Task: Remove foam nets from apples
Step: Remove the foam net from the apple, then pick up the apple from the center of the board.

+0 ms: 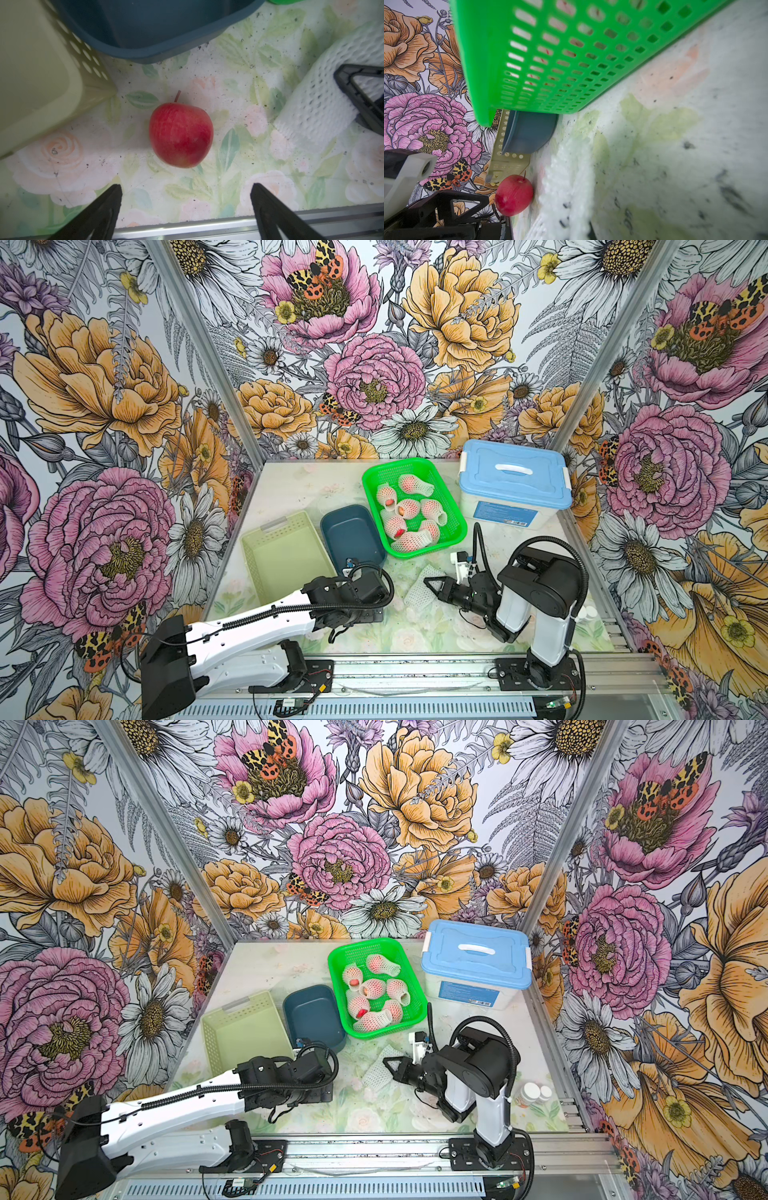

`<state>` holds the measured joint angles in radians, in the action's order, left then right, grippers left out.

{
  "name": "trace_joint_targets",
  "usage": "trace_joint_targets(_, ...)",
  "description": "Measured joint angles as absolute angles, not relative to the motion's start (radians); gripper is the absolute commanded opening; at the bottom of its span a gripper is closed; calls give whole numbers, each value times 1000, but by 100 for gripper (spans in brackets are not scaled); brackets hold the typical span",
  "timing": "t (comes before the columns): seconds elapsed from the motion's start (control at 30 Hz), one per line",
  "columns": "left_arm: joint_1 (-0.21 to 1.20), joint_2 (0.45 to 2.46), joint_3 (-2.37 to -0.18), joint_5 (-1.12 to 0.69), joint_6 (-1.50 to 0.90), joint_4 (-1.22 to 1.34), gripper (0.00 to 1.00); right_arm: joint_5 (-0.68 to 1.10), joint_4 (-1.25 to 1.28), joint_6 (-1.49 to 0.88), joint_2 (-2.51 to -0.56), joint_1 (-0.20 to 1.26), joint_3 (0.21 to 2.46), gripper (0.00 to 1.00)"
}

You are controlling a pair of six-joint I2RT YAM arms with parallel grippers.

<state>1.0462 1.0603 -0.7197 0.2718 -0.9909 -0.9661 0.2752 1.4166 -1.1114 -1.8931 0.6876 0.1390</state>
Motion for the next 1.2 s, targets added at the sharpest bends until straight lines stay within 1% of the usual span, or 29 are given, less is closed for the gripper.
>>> trace_joint_targets(0.1, 1003, 1065, -691, 262, -960, -925, 99, 278, 1415, -1105, -1892, 688, 139, 0)
trace_joint_targets(0.27, 982, 1119, -686, 253, -913, -869, 98, 278, 1412, -1104, -1890, 688, 139, 0)
trace_joint_targets(0.33, 970, 1142, -686, 249, -897, -849, 95, 278, 1410, -1104, -1888, 688, 139, 0)
trace_joint_targets(0.5, 934, 1190, -686, 235, -870, -799, 91, 278, 1406, -1104, -1884, 686, 136, 0)
trace_joint_targets(0.73, 926, 1291, -687, 194, -844, -751, 84, 280, 1404, -1104, -1879, 679, 131, 0)
trace_joint_targets(0.83, 926, 1313, -687, 177, -836, -736, 77, 285, 1404, -1105, -1879, 676, 131, 0)
trace_joint_targets(1.0, 926, 1319, -688, 152, -828, -716, 59, 286, 1404, -1105, -1879, 674, 131, 0)
trace_joint_targets(1.13, 926, 1317, -688, 136, -827, -712, 57, 290, 1404, -1102, -1879, 672, 131, 0)
trace_joint_targets(1.2, 926, 1314, -691, 127, -826, -715, 54, 302, 1396, -1085, -1873, 673, 131, 0)
